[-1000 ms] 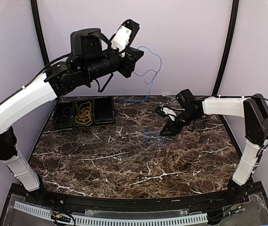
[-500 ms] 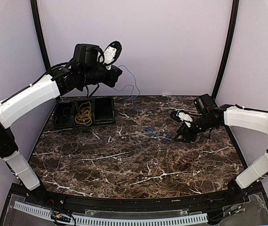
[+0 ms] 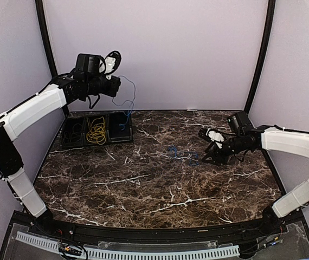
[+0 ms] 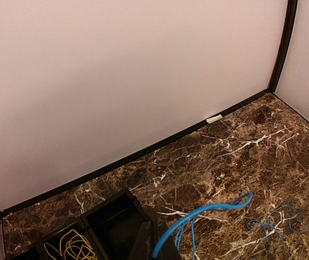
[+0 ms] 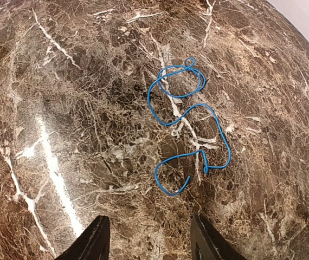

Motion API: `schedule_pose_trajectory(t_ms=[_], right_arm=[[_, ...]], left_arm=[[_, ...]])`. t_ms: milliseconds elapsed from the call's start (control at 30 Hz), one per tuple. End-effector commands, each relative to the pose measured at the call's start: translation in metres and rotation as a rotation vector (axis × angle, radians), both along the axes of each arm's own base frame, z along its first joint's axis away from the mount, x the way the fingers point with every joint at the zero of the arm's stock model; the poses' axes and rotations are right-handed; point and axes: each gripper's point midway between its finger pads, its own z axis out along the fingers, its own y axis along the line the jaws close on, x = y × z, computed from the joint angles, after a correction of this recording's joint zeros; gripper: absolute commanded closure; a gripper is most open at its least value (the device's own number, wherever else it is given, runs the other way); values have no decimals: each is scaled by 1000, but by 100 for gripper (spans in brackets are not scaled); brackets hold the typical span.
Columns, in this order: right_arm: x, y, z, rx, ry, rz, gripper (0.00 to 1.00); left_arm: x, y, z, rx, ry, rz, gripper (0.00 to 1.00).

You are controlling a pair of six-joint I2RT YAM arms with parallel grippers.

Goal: Untangle the cables

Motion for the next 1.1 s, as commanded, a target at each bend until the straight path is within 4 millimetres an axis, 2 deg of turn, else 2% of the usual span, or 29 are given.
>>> schedule_pose_trajectory(t_ms=[0, 133, 433, 467, 500, 733, 900, 1067], right_arm=[[2, 0, 3, 15, -33, 11, 48], [1, -1, 1, 11, -30, 12, 48], [2, -2, -3, 3, -24, 10, 48], [2, -2, -4, 1, -20, 9, 48], [2, -3, -6, -3, -15, 9, 48], [3, -4, -9, -12, -8, 5, 48], [3, -4, -13, -20, 1, 4, 48], [3, -4, -14, -22, 5, 9, 48]], left_arm=[[16, 21, -20, 26, 26, 49, 100], [29, 34, -39, 30, 61, 76, 100], [53, 41, -68, 61, 90, 115, 100], [58, 44, -79, 84, 103, 131, 100], [63, 47, -81, 90, 104, 140, 100], [88, 67, -132, 107, 190, 240, 100], [95, 82, -164, 56, 274, 353, 100], [99, 86, -183, 39, 336, 417, 100]])
